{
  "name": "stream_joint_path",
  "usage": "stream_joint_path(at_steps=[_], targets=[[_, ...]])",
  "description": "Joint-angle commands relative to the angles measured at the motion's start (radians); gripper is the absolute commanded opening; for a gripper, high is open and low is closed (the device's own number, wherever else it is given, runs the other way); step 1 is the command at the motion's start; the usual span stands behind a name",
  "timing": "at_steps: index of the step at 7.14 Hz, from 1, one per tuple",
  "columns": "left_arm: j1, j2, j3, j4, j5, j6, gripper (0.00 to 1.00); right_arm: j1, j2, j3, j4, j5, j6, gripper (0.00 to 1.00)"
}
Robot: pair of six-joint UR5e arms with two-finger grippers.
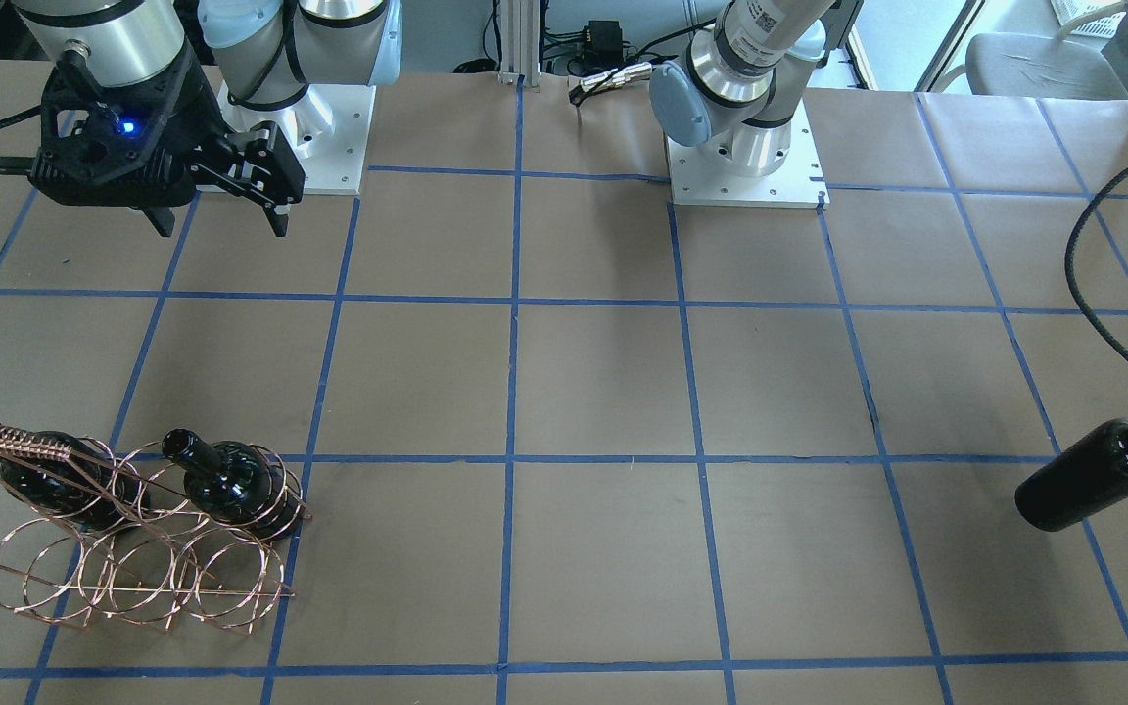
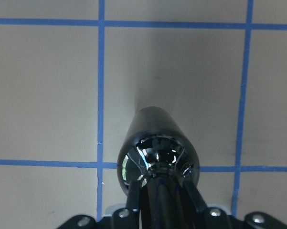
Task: Place wine into wine basket
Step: 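Lift the bottle with the left gripper and stand it upright mid-table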
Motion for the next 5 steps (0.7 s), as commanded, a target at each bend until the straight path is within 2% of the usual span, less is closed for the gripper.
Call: stream_joint_path(at_steps=[1,5], targets=[[-0.128,0.049,-0.010,-0.002,-0.028,-0.185,0.00,0.000,0.000,0.000,0.000,0.000,0.000,1.00],[-0.353,0.155,-0.157,0.012,-0.038,-0.476,0.00,0.000,0.000,0.002,0.002,0.000,-0.002,1.00]])
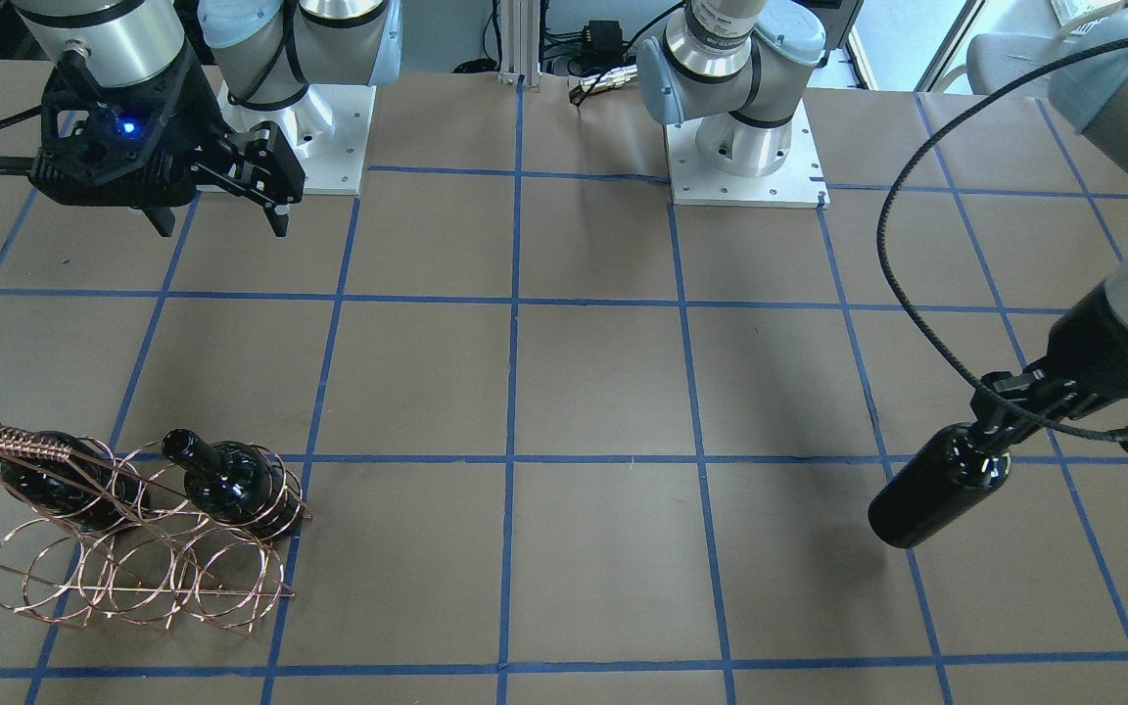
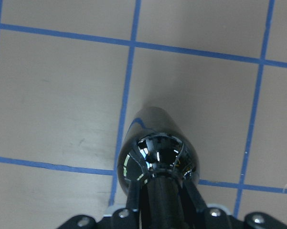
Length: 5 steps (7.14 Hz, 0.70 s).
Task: Place wine into wine basket
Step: 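Lift the bottle with the left gripper and stand it upright mid-table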
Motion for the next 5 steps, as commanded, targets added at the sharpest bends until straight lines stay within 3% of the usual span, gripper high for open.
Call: stream_joint_path(at_steps=[1,5], targets=[[-0.121,0.073,-0.102,0.000,-0.001,-0.171,0.00,0.000,0.000,0.006,-0.001,0.001,0.000,1.00],[-0.315,0.179,-0.262,-0.006,0.005,-0.356,0.00,0.000,0.000,0.006,-0.001,0.000,0.000,1.00]])
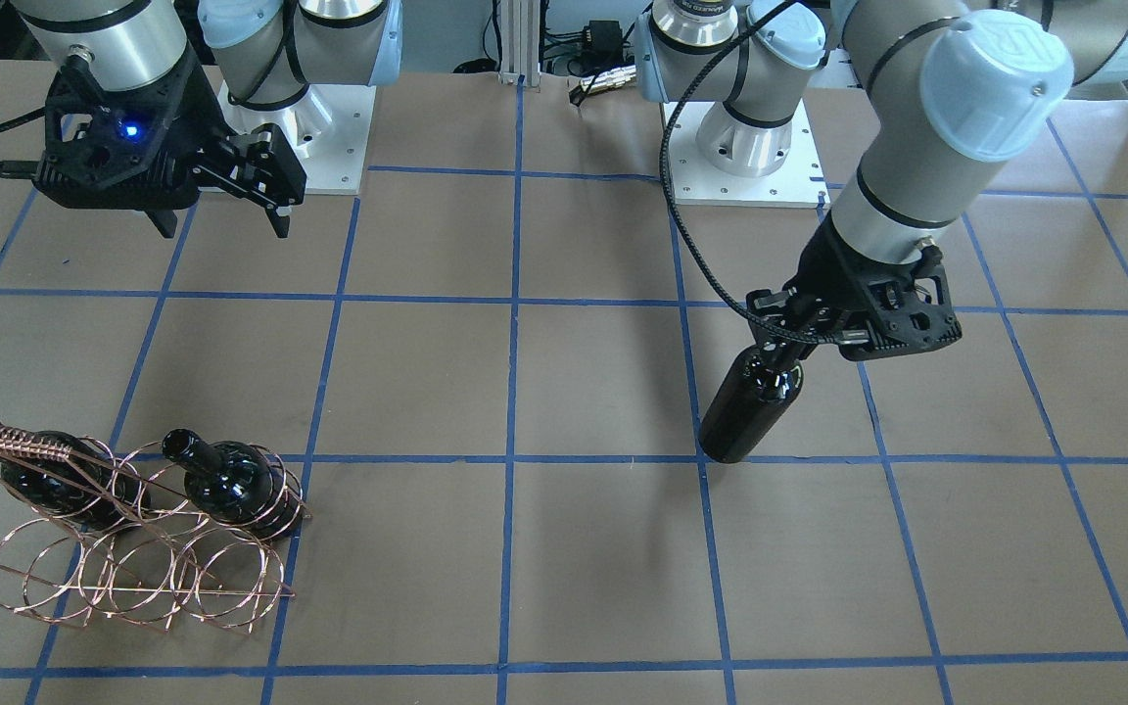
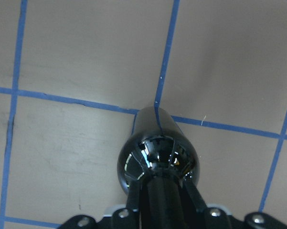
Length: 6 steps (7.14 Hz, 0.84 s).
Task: Place wine into wine basket
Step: 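Lift the bottle with the left gripper and stand it upright mid-table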
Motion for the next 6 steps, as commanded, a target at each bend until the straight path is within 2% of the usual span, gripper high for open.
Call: stream_joint_path(at_steps=[1,4,6], targets=[[-0.072,0.041,-0.077,-0.001,-0.002,-0.064,0.00,0.000,0.000,0.000,0.000,0.001,0.000,1.00],[-0.079,0.095,-0.174,-0.013,0.007,-0.061,0.00,0.000,0.000,0.000,0.000,-0.001,0.000,1.00],[-0.083,0.096,-0.185,-0.022,0.004,-0.061,0.00,0.000,0.000,0.000,0.000,0.001,0.002,1.00]])
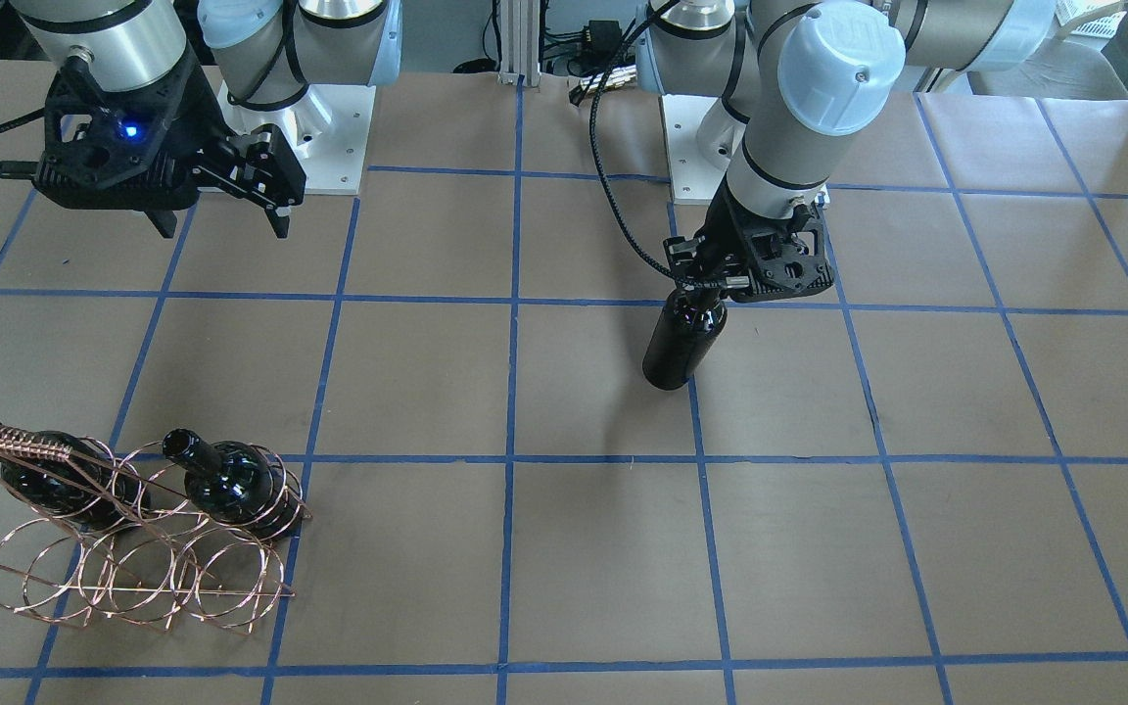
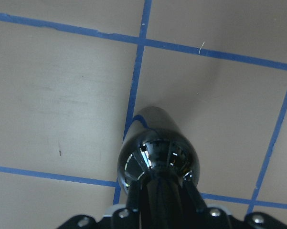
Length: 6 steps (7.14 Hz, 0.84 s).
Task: Place wine into wine basket
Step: 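Lift the bottle with the left gripper and stand it upright mid-table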
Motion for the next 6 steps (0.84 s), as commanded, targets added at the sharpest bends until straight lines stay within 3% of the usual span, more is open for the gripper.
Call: stream_joint_path(at_steps=[1,6], targets=[[-0.009,0.006,-0.008,-0.030,0.001,0.001,0.00,0.000,0.000,0.000,0.000,0.000,0.001,1.00],[-0.011,0.004,-0.008,-0.078,-0.006,0.009,0.00,0.000,-0.005,0.000,0.002,0.000,0.001,1.00]])
